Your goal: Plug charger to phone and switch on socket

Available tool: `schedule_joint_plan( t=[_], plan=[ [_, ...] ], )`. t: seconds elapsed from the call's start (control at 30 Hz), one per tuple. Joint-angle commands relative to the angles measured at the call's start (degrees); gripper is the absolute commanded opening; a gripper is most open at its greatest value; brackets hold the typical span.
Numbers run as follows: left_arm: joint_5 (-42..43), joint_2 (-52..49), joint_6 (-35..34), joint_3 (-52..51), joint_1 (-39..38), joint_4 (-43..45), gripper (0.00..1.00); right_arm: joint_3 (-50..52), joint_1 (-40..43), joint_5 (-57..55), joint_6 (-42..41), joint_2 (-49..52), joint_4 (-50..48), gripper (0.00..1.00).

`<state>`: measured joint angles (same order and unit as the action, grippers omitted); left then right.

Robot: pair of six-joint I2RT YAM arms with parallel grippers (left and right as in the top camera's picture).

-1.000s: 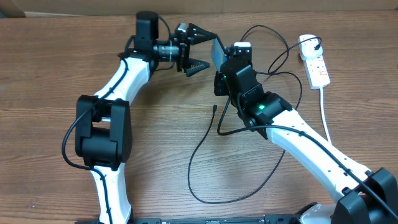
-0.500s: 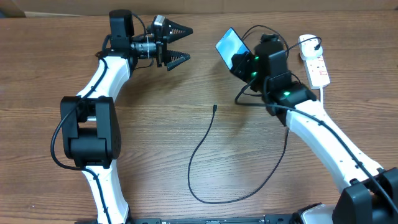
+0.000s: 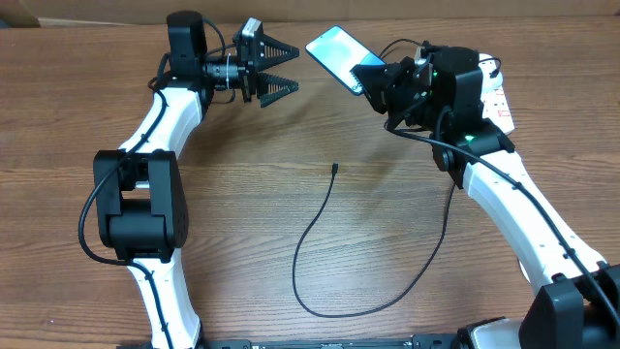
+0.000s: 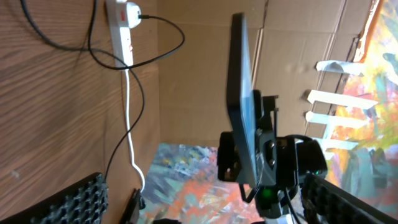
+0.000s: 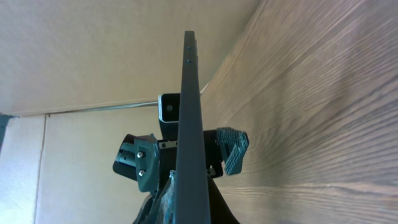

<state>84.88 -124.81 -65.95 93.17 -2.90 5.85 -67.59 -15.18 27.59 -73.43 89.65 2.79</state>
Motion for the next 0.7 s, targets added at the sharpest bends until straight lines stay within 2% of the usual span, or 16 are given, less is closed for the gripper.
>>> schedule_joint_plan(
  t=[0.0, 0.23, 0.47, 0.67],
  plan=[
    [0.68, 0.13, -6.91, 1.29, -0.52, 4.15, 0.91, -1.01, -2.25, -2.78, -4.00, -0.46, -1.09, 0.04],
    [-2.67, 0.13, -23.47, 1.29, -2.75, 21.70, 0.88, -1.01, -6.64, -10.58, -9.86, -0.46, -1.75, 0.04],
    [-4.63, 0.11, -32.54, 1.29, -3.72, 21.38, 0.85, -1.01, -9.22, -16.31, -10.27, -0.46, -7.52, 0.04],
    [-6.49, 0.11, -38.60, 1.29, -3.85, 21.42, 0.78, -1.01, -9.97, -19.21, -10.60, -0.46, -6.14, 0.04]
  ],
)
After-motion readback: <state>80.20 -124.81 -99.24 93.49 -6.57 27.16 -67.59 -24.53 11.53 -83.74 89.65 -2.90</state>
